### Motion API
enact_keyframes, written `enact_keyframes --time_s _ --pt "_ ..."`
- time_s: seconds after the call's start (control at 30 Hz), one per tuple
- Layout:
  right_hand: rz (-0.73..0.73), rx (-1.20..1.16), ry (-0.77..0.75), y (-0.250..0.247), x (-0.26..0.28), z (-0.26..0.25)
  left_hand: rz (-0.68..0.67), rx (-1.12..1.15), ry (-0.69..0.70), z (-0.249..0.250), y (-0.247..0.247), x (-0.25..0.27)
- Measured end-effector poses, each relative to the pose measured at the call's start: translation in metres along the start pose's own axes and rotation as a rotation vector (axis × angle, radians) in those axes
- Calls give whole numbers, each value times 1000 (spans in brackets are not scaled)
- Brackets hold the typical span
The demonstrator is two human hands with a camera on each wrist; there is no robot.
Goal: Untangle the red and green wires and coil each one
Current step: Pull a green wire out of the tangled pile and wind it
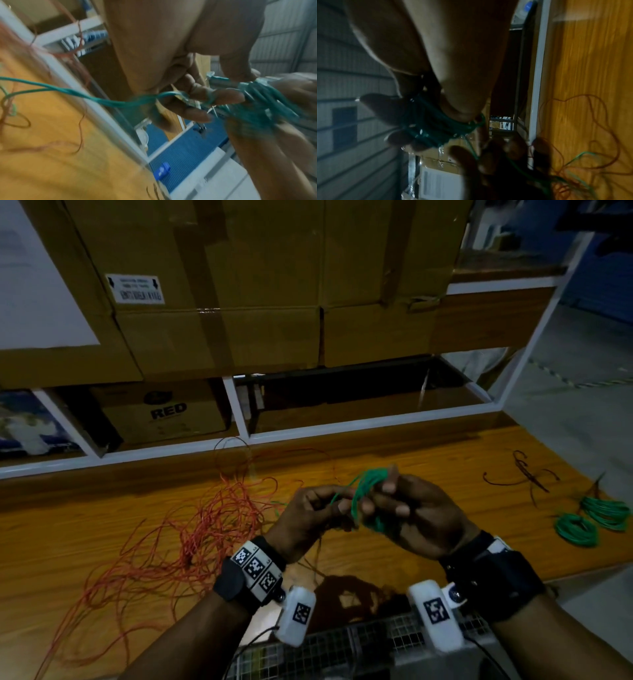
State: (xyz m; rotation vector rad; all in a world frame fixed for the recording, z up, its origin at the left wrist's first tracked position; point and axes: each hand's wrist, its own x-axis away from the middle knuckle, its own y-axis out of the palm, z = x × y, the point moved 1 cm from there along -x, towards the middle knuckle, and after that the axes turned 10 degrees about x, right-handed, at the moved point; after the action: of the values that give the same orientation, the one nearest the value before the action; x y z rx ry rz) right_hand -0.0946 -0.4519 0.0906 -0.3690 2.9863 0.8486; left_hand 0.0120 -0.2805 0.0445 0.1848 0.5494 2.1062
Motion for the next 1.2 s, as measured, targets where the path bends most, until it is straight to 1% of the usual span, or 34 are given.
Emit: enact_keyframes --time_s 0.07,0.17,0.23,0.3,0.37,0.4,0.43,0.47,0.5,0.53,0.57,0.6,0.67,0.73,0.77,0.8,0.87,0.97,1.03,1.1,1.13,1.2 --pt "115 -191 -100 2 -4 -9 14 -21 -44 -9 4 2" --pt "294 -281 -257 5 -10 -20 36 -116 -20 -17 4 1" --pt "391 -297 -352 1 -14 -29 47 -193 -5 -22 2 1" --pt "486 -278 -443 -9 -18 -39 95 -221 -23 -27 0 5" --pt "590 -159 -525 -18 -21 -44 116 -219 -41 -29 1 9" --pt "668 9 -558 -23 -22 -45 103 -229 -43 -28 1 10" --pt "755 273 -580 -26 -23 -43 84 -254 -41 -27 1 10" --pt "839 608 -588 -30 -25 -40 66 -294 -38 -25 2 9" --pt "889 954 -578 -32 -25 -37 53 -343 -38 -22 2 9" --pt "894 1259 -544 -39 -27 -33 46 -397 -41 -19 1 9" --pt "852 1490 -475 -44 -29 -28 40 -446 -45 -17 -1 9" --pt "788 1647 -378 -50 -29 -23 35 -489 -41 -14 -3 10" --pt "582 1794 -158 -56 -28 -14 27 -537 -4 -7 -7 13" --pt "341 1781 80 -50 -24 -8 34 -542 43 3 -12 14" --pt "244 1744 171 -47 -21 -5 38 -538 58 8 -14 13" --pt "168 1698 225 -45 -18 -3 41 -532 68 13 -16 11" --pt "28 1574 283 -40 -13 3 42 -496 88 20 -18 8" --pt "-154 1304 306 -34 -8 12 27 -445 115 25 -15 2" --pt "-208 988 335 -28 -3 13 12 -430 110 26 -13 -1" --pt "-223 642 340 -20 4 7 -4 -360 72 26 -15 -2" --pt "-199 510 309 -19 8 4 -14 -329 36 26 -17 0" --pt "-89 367 215 -21 12 -5 -15 -360 -17 26 -22 2"
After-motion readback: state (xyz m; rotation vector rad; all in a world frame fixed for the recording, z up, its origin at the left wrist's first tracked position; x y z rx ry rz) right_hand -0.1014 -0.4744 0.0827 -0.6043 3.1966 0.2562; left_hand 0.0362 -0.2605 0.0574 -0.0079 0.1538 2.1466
